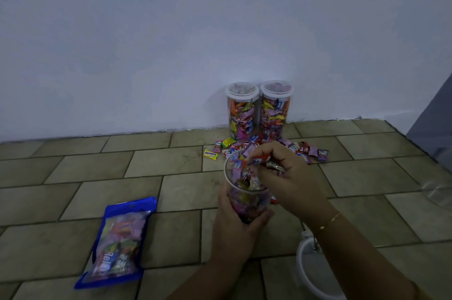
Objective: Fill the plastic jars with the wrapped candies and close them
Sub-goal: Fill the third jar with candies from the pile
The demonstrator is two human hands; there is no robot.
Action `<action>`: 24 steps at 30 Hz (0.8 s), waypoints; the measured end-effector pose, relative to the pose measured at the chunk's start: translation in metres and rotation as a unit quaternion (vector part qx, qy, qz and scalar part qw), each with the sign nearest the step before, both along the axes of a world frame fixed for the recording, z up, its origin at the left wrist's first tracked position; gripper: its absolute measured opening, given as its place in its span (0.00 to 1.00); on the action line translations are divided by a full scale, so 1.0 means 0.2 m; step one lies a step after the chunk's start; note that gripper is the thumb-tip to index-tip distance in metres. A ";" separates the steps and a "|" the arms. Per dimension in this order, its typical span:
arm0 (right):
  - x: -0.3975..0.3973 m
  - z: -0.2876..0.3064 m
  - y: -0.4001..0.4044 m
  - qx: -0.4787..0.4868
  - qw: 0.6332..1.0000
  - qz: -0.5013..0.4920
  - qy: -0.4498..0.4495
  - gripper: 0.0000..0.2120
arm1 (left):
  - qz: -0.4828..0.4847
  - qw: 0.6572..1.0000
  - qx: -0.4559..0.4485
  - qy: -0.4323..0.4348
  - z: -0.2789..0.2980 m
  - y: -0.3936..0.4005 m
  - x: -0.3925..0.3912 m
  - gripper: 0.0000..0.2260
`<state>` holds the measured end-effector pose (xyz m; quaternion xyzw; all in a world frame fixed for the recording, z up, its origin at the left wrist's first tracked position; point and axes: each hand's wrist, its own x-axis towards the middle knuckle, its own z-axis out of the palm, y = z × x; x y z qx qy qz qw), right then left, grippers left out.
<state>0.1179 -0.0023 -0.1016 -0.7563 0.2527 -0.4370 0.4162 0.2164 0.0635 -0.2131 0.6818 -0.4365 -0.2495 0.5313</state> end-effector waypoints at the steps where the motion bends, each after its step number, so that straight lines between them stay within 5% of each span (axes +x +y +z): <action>1: 0.01 -0.01 0.00 0.004 1.000 -0.004 -0.003 0.10 | -0.002 1.000 -0.004 0.001 0.01 0.00 0.00 0.40; 7: 0.04 -0.02 0.03 -0.055 0.998 -0.032 -0.005 0.15 | -0.012 1.000 -0.010 0.009 0.03 0.01 0.00 0.40; 16: 0.05 -0.13 0.01 -0.229 0.967 -0.107 0.030 0.09 | -0.016 1.000 0.001 -0.001 -0.01 0.00 0.01 0.41; 24: 0.05 -0.16 0.00 -0.282 0.950 -0.129 0.033 0.10 | -0.022 1.000 0.005 -0.017 -0.04 -0.01 0.03 0.46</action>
